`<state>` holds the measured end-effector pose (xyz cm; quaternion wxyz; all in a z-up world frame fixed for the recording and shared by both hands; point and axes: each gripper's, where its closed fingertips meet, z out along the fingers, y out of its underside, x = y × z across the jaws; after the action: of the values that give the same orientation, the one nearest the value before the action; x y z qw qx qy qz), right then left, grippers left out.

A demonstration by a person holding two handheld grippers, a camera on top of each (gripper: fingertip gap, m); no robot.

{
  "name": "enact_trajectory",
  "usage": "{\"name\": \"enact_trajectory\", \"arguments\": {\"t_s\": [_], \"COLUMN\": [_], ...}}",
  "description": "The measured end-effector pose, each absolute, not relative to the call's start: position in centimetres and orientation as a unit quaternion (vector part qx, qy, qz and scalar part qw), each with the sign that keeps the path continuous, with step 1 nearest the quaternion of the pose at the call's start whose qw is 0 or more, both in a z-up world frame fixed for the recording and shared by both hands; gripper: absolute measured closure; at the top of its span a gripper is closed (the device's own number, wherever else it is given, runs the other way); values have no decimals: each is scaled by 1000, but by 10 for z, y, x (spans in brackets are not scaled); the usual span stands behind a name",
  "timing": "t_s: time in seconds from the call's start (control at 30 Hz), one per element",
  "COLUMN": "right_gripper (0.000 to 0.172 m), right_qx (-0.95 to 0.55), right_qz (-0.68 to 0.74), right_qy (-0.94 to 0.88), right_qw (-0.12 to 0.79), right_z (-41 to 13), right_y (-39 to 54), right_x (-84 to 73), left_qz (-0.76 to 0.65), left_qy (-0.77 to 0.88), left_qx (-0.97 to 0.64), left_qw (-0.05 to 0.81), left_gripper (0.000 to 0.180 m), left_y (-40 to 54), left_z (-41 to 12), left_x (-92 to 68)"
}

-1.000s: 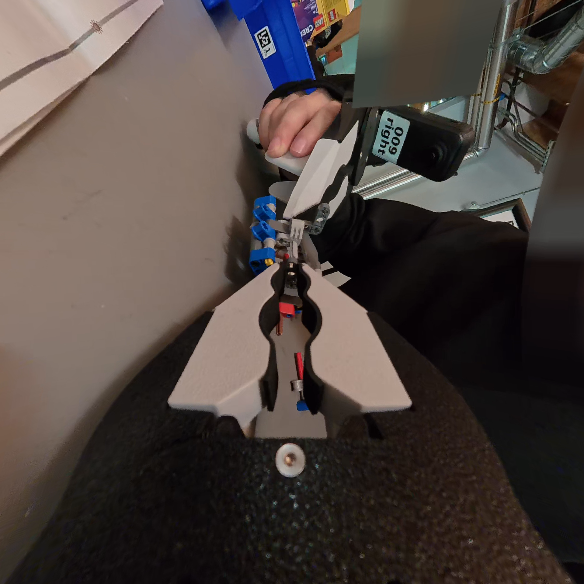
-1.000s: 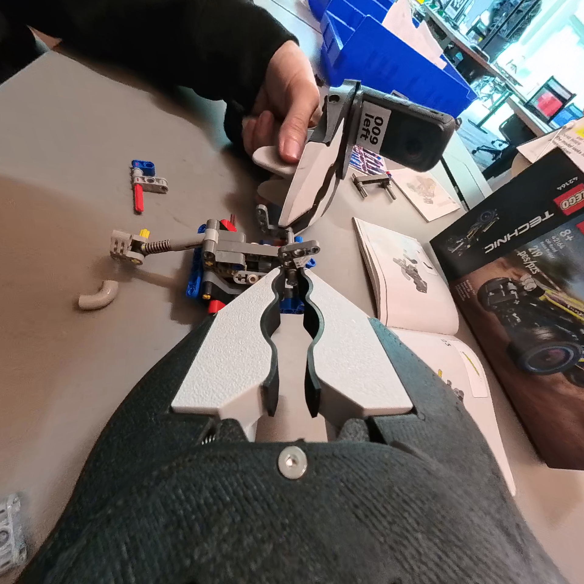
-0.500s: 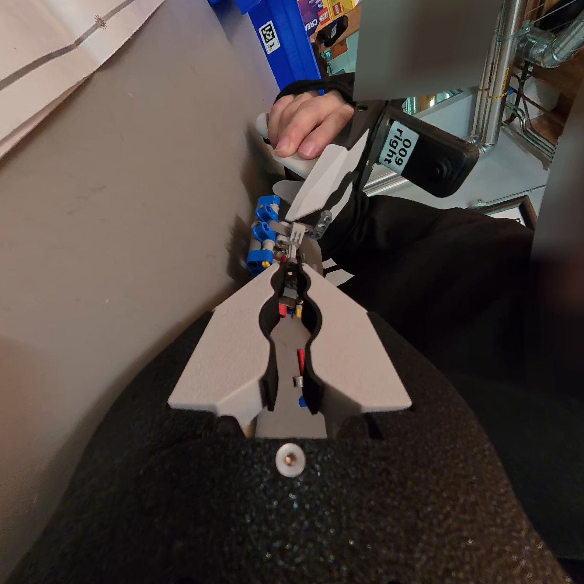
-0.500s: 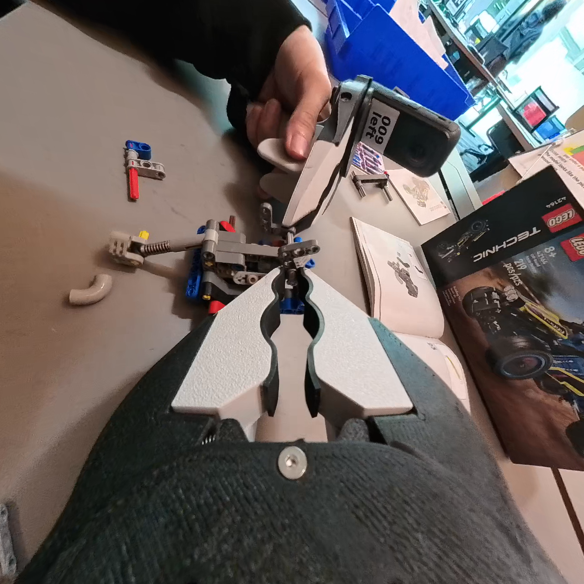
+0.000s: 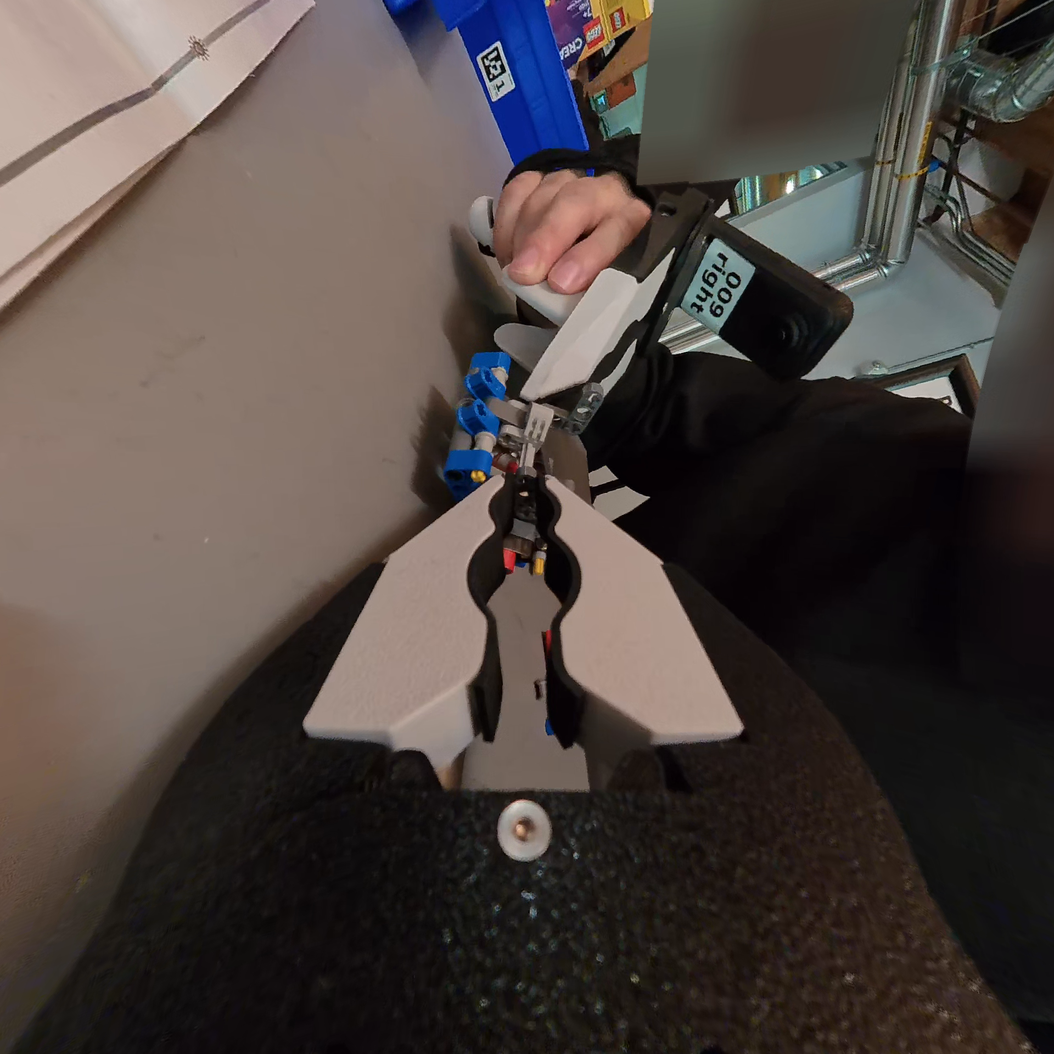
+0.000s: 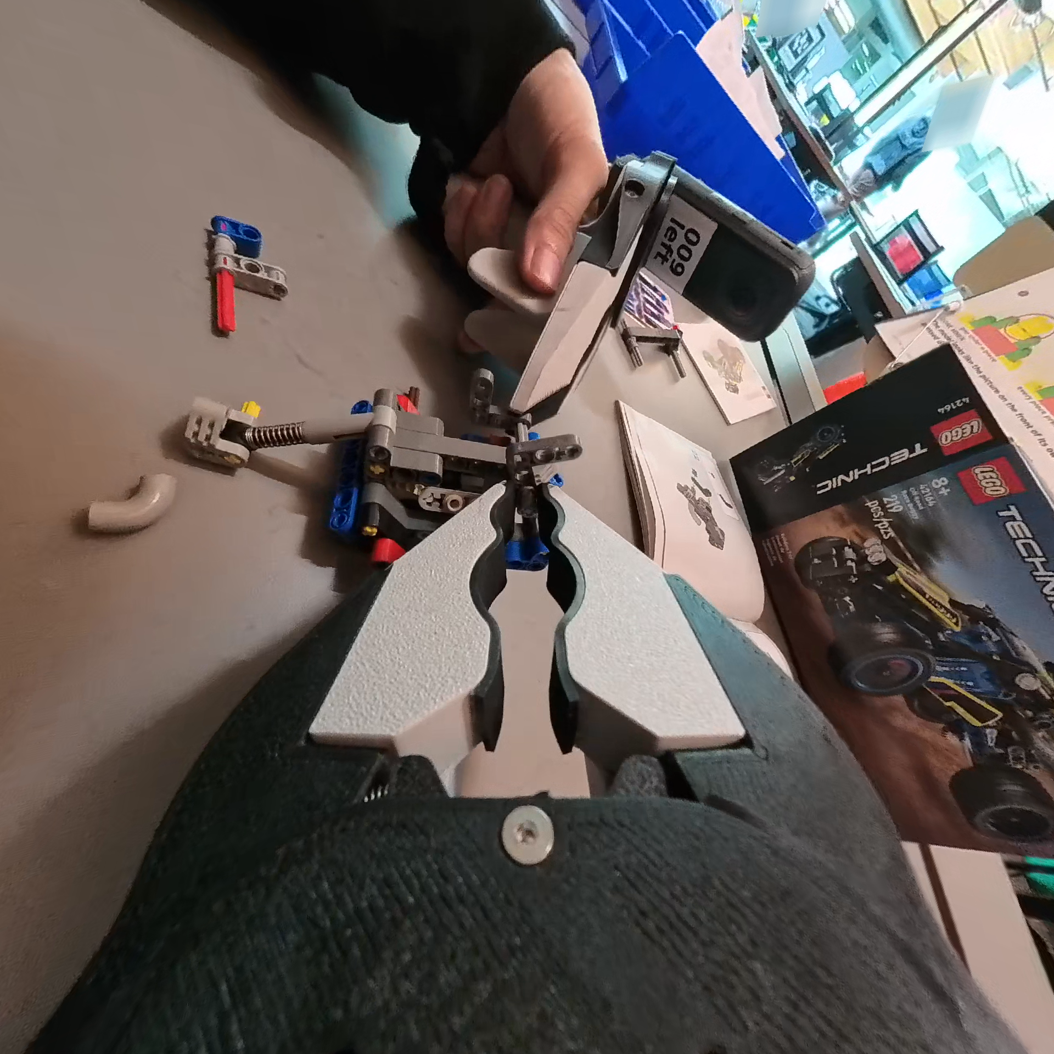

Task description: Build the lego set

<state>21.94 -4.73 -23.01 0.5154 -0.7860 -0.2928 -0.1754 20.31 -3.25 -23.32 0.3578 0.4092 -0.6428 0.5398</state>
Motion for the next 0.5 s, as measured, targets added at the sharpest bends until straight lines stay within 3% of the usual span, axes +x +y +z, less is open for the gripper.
{"name": "enact_trajectory", "arguments": {"t_s": [0.5], "right_gripper": [167], "right_qx": [-793], "right_qz": [-151], "right_qy": [-284], "right_qw": [518], "right_z": [-233], "right_y": [-49], "right_x": [220], "left_qz": [543], "left_qy": [-673], "left_qx": [395], "left_qw": [311], "left_gripper": [177], "left_y": [-34], "left_z": [-237], "left_x": [205]}}
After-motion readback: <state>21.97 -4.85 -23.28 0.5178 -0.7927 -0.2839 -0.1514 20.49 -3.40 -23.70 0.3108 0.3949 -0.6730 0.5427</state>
